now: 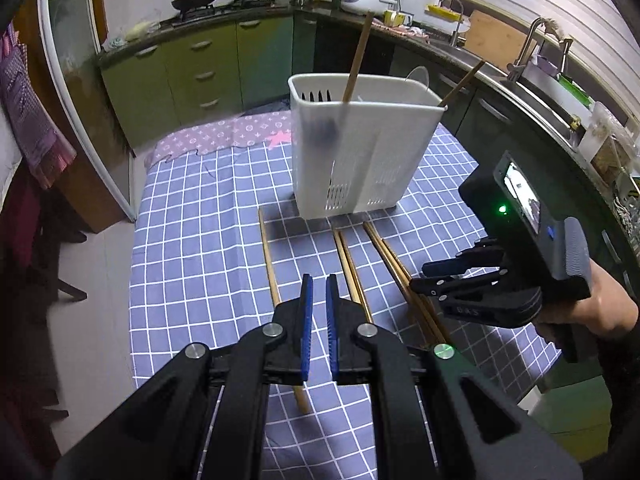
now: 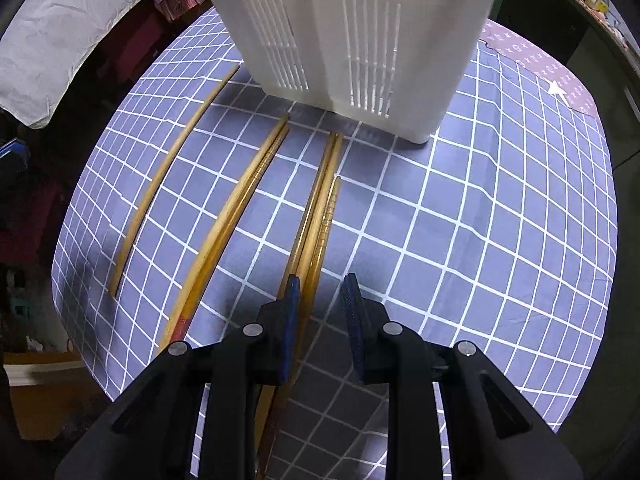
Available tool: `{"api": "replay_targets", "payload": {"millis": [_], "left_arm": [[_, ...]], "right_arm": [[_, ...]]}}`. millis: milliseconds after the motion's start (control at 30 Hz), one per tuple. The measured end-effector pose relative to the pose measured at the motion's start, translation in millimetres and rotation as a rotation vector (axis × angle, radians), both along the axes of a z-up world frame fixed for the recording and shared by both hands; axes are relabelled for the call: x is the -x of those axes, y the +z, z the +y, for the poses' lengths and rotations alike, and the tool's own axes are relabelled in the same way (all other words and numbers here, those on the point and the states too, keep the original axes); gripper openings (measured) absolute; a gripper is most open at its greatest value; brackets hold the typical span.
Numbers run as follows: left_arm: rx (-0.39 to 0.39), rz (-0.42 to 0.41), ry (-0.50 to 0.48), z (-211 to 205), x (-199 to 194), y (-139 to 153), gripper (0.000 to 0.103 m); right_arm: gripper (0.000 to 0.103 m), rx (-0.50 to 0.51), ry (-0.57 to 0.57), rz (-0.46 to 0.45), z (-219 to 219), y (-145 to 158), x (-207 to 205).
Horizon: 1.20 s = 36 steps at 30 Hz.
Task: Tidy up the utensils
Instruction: 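Lower the right tool onto a wooden chopstick and close while the left holds its chopstick upright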
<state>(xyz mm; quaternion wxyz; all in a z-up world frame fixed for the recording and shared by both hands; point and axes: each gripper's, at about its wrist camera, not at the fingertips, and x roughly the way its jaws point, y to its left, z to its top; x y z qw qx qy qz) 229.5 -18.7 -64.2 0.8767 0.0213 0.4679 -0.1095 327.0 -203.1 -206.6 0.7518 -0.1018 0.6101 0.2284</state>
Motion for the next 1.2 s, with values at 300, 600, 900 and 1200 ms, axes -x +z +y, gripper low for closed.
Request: {"api": "replay_targets", "payload": {"millis": [300, 600, 900, 1200], "left_arm": [[-0.022, 0.095, 0.027, 6, -15, -23, 0.007], [0.014, 0.211, 0.056, 16, -29, -53, 0.007], [-0.014, 0.258, 0.063, 19, -39, -63, 0.007], [-0.066, 0.364, 0.116, 14, -81, -92, 0.007]], "right_arm": [[0.022, 0.051, 0.018, 0.012, 14, -3, 1], [0.019, 0.032, -0.021, 0.029, 3, -3, -1], [0.019, 0.085, 0.008, 0.031, 19, -11, 3], [0.014, 0.155, 0.018, 0.023, 40, -16, 0]]}}
